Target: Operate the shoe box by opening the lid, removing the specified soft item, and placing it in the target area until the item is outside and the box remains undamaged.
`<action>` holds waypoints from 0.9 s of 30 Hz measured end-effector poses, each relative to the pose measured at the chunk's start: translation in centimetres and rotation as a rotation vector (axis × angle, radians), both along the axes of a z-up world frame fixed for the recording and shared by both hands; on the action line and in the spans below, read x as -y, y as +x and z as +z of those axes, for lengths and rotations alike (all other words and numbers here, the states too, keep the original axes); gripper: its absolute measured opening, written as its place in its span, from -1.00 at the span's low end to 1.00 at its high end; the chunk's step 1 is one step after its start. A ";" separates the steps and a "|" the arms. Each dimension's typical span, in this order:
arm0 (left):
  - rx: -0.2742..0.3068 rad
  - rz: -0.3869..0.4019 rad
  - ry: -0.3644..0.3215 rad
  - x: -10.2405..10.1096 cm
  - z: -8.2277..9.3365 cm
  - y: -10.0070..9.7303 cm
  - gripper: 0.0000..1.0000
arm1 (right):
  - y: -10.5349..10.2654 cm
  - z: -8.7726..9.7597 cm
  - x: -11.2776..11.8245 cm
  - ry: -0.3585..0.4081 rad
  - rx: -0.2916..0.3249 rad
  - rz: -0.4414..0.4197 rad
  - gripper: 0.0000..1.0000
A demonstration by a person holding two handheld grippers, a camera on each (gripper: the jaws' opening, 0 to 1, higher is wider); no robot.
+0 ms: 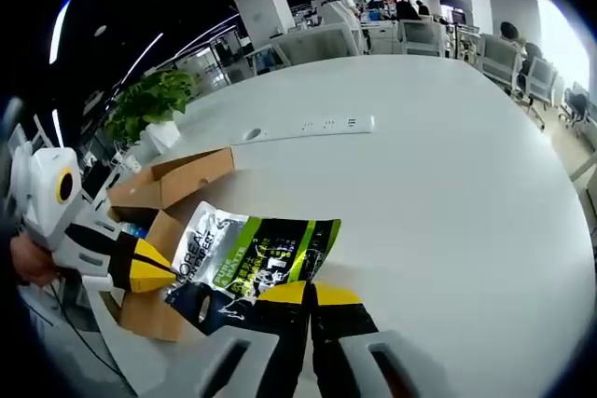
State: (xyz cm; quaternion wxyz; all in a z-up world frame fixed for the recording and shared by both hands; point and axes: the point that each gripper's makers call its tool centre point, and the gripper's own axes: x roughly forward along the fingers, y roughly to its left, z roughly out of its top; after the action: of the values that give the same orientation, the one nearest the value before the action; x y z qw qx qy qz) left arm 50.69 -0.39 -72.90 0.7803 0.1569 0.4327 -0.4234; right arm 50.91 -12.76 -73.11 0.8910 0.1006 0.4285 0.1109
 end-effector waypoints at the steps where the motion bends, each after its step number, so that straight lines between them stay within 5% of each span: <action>1: 0.000 -0.004 0.006 0.0 0.0 0.0 -1.00 | 0.1 -0.1 0.0 0.002 -0.002 0.000 -1.00; 27: -0.023 -0.085 0.110 0.2 -2.3 0.1 -0.99 | 0.7 -3.1 -0.2 -0.008 -0.048 0.036 -1.00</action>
State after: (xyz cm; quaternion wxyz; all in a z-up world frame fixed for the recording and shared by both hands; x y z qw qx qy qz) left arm 50.78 -0.62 -75.16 0.7469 0.2130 0.4572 -0.4333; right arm 51.62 -12.59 -76.18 0.8788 0.0921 0.4518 0.1228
